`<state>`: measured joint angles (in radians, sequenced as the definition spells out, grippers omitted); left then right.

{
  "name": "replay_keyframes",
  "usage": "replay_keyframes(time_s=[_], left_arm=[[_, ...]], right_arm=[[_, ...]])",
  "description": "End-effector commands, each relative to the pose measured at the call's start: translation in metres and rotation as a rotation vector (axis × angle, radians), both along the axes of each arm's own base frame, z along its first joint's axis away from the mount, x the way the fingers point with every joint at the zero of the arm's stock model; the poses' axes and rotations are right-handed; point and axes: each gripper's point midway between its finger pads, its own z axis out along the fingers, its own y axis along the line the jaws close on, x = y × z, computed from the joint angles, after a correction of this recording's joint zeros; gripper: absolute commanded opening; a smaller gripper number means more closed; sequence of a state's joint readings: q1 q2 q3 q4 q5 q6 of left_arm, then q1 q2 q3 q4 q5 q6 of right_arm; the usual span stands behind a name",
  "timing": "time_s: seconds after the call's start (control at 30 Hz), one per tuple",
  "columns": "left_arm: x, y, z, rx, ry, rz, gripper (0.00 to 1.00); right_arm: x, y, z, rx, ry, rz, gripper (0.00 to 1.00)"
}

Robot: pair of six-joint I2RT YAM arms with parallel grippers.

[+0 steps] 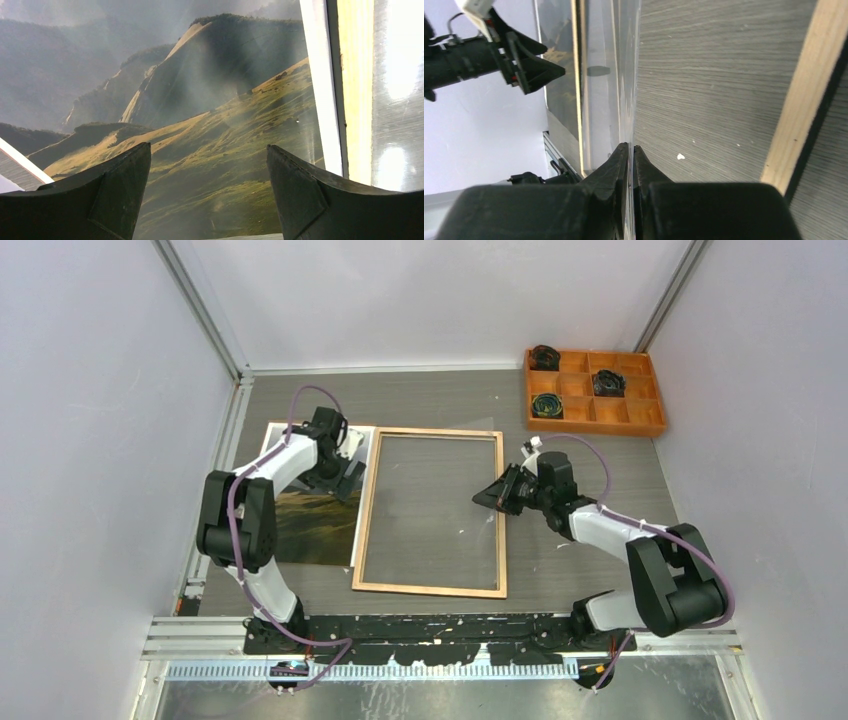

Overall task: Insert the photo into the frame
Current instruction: Move the photo frame to the center of the board.

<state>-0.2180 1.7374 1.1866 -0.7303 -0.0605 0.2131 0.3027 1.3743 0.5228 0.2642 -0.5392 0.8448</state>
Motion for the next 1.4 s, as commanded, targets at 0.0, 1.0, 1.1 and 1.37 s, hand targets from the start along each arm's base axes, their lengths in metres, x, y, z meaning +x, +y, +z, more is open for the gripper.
replay_keyframes(time_s=[0.0, 1.0, 1.1, 1.37], left_arm=[[0.004, -0.005, -0.003, -0.003, -0.015, -0.011, 0.87], [-0.001, -0.019, -0.024, 0.019, 0.02, -0.044, 0.87], [-0.003, -0.021, -0.025, 0.017, 0.023, -0.05, 0.87], [-0.006, -0.03, -0.028, 0.017, 0.028, -0.07, 0.87]], right_arm=[[0.009, 0.005, 0.03, 0.053, -0.124, 0.012, 0.11], [0.02, 0.029, 0.058, 0.177, -0.24, 0.064, 0.12], [0.021, 0.032, 0.058, 0.19, -0.243, 0.058, 0.12], [0.021, 0.041, 0.058, 0.247, -0.232, 0.038, 0.12]])
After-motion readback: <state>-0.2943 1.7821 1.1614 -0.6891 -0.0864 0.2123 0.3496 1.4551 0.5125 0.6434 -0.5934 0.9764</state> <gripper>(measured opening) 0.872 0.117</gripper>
